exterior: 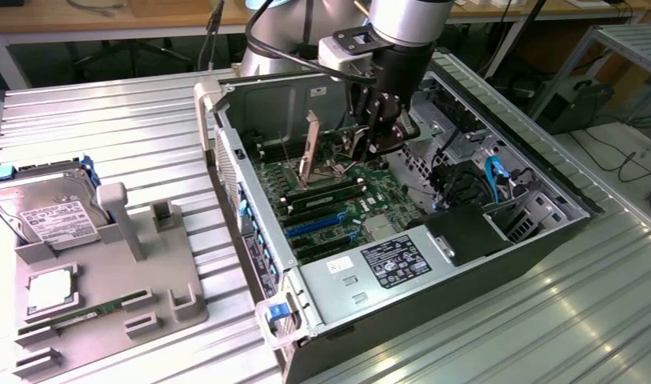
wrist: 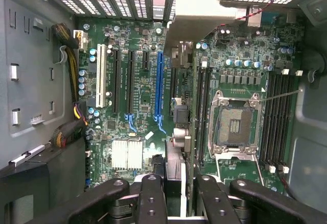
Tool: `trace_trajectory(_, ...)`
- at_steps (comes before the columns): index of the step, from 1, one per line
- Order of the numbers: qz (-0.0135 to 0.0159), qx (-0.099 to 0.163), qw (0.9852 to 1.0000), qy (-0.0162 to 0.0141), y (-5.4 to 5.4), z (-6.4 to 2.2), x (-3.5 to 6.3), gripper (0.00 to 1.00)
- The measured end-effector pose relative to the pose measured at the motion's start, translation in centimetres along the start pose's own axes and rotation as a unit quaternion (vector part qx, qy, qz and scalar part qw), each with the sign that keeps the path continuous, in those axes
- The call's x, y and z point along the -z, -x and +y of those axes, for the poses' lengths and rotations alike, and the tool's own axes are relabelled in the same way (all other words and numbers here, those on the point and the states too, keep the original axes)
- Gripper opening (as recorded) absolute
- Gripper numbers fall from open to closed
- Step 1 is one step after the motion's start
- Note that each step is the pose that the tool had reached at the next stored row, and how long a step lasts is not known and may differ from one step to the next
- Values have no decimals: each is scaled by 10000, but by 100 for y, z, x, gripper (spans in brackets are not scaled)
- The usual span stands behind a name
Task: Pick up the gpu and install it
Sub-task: 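Insert the gpu into the slot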
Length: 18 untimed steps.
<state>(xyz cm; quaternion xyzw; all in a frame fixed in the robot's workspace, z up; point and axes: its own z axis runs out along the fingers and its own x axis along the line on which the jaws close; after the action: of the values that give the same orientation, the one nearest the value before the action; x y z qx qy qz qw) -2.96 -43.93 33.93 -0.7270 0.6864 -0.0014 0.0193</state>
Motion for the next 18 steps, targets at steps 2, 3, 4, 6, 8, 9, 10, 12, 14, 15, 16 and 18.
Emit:
trace_trajectory(2, 0, 0, 10000, 0, 0, 0, 0, 28)
trace_trajectory(3, 0, 0, 10000, 0, 0, 0, 0, 28)
trace_trajectory(4, 0, 0, 10000, 0, 0, 0, 0, 28)
trace_trajectory(6, 0, 0, 10000, 0, 0, 0, 0, 28)
trace_trajectory(8, -4, 18, 10000, 0, 0, 1, -21, 28)
trace_trajectory(9, -5, 40, 10000, 1, 0, 1, -36, 28)
trace_trajectory(10, -6, 72, 10000, 2, 2, 1, -53, 28)
trace_trajectory(12, -7, 94, 10000, 6, 5, 3, -87, 28)
trace_trajectory(14, -6, 71, 10000, 8, 6, 11, -120, 28)
trace_trajectory(15, -5, 25, 10000, 7, 7, 11, -138, 28)
trace_trajectory(16, -3, -37, 10000, 5, 7, 11, -157, 28)
trace_trajectory(18, 0, -143, 9999, 3, 8, 13, -190, 28)
